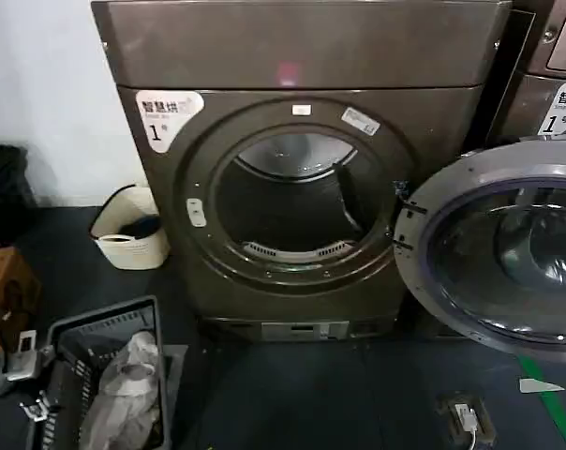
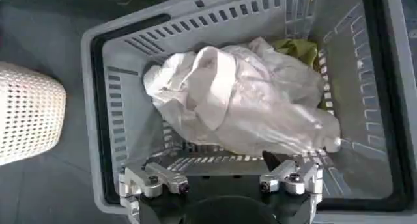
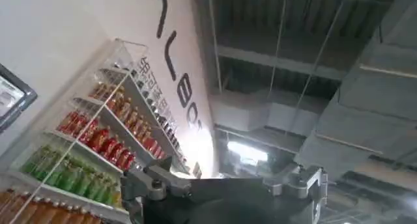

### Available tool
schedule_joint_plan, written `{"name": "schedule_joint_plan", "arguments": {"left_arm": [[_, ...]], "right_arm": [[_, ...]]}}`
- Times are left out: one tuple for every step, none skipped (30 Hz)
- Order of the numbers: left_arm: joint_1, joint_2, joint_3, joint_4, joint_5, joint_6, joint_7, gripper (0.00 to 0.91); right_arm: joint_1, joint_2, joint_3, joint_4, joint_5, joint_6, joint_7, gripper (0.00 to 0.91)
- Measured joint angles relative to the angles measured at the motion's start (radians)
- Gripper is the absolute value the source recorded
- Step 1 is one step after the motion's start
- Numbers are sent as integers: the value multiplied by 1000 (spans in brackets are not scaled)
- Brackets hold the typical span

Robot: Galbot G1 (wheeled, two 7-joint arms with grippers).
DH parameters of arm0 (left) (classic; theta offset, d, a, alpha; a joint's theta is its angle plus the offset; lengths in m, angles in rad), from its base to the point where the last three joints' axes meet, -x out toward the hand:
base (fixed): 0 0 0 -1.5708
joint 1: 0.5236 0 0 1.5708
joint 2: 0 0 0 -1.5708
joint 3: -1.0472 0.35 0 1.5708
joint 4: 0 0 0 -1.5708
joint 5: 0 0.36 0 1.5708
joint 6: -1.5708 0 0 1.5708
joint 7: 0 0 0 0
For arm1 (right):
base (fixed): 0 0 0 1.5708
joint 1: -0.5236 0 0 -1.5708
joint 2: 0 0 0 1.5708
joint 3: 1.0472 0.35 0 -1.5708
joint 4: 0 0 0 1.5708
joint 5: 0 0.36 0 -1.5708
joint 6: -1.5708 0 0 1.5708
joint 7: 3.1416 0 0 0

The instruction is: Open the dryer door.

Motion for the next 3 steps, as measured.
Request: {"name": "schedule_joint_plan", "arguments": {"left_arm": [[0, 1, 0, 0, 0, 0, 1, 907], [0, 1, 2, -1, 0, 0, 1, 907], [1, 1, 3, -2, 0, 0, 1, 907]], "right_arm": [[1, 0, -1, 0, -1, 0, 0, 907], [1, 0, -2, -1, -1, 1, 0, 907], [2, 0, -3, -1, -2, 1, 0, 907]]}}
